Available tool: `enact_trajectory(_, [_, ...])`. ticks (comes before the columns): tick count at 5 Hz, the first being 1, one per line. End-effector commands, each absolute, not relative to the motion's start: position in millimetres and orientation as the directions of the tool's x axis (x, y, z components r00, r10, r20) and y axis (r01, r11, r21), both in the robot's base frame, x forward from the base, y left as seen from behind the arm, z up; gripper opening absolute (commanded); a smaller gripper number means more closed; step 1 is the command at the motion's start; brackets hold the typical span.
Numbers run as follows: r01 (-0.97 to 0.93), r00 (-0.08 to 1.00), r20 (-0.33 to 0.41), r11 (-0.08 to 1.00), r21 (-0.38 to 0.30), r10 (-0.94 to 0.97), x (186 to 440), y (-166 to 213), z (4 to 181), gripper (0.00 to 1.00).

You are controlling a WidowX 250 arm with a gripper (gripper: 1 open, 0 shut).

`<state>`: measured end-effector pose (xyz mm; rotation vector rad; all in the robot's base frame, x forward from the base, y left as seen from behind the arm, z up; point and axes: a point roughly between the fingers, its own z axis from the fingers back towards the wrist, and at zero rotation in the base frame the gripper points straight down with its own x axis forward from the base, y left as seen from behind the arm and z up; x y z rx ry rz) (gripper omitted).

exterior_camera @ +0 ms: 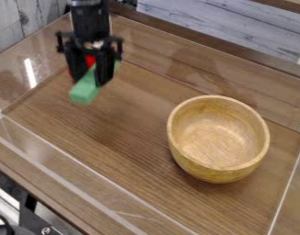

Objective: Put the green block in the brown bowl

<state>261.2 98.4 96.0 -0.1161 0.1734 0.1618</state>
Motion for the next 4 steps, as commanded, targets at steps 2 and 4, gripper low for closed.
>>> enact_trajectory(2, [-0.07, 0.995, -0.079, 0.99, -0.12, 0.061, 282.8, 51.2, 139.9, 0.0])
enact_trajectory(4, [0.019, 0.996, -0.088, 0.996, -0.082, -0.026, 291.9, -0.2, 118.4, 0.0])
